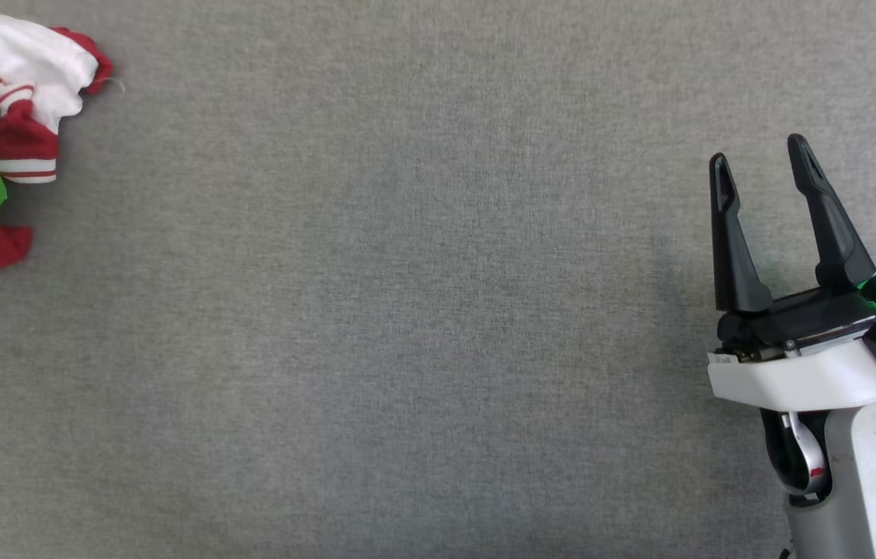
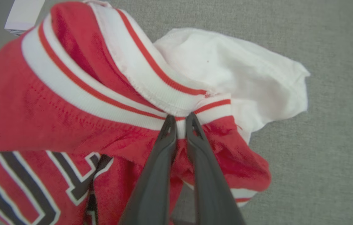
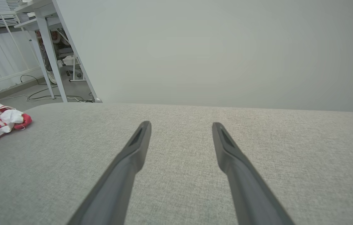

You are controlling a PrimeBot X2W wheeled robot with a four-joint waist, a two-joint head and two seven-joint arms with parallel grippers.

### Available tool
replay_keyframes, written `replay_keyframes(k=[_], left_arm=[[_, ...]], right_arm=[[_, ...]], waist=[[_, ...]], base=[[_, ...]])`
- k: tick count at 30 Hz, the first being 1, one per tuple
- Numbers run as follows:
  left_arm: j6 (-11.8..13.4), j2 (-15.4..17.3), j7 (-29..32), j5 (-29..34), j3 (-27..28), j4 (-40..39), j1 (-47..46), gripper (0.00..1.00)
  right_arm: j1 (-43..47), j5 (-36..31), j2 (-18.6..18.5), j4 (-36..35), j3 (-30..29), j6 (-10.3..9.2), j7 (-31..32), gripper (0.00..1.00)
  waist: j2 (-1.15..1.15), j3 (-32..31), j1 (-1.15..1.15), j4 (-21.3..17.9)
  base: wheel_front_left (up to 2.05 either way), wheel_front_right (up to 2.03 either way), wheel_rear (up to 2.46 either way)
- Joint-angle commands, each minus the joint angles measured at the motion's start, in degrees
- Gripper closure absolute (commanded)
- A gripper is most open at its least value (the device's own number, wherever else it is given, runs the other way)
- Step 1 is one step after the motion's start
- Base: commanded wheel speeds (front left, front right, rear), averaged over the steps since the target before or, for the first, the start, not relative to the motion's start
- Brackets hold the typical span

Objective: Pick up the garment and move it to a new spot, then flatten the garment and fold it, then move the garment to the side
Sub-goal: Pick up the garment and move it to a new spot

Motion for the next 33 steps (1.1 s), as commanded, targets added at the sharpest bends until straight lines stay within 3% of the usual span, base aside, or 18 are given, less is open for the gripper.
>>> replay_keyframes(k=[1, 2, 7, 16, 25, 33], left_arm=[[0.15, 0.11, -1.91, -0.10, 0.40, -0.45, 0.77, 1.00], [0.07, 0.30, -6.11, 0.39, 0.65, -2.69, 1.13, 1.00], [0.27, -0.29, -11.92, 2.06, -0.02, -8.55, 3.23, 1.00], [0.48, -2.28, -14.75, 3.77, -3.52, -21.99, 9.10, 1.00], [0.10, -6.77, -14.07, 3.75, -9.98, -29.16, 11.46, 1.00], [-0.22, -11.97, -16.16, 5.71, -17.47, -27.51, 9.41, 1.00]], right_arm=[[0.23, 0.30, 0.37, 0.40, -0.18, -0.05, -0.26, 0.00], [1.58, 0.60, 0.94, 1.47, -0.82, -0.05, -0.27, 0.00], [4.25, 1.15, 2.03, 3.12, -1.88, -0.05, -0.27, 0.00], [7.99, 1.59, 3.31, 4.70, -4.12, -0.05, -0.27, 0.00], [9.66, 1.72, 3.78, 5.07, -5.25, -0.05, -0.27, 0.00], [9.88, 1.92, 3.92, 4.62, -5.28, -0.05, -0.27, 0.00]], waist=[[0.00, -4.31, 0.00, 0.65], [0.00, -8.36, 0.00, 0.95], [0.00, -14.68, 0.00, 1.33], [0.00, -22.81, 0.00, -0.18], [0.00, -26.17, 0.00, -6.68], [0.00, -24.85, 0.00, -14.32]], base=[[0.00, 0.00, 0.00], [0.00, 0.00, 0.00], [0.00, 0.00, 0.00], [0.00, 0.00, 0.00], [0.00, 0.00, 0.00], [0.00, 0.00, 0.00]])
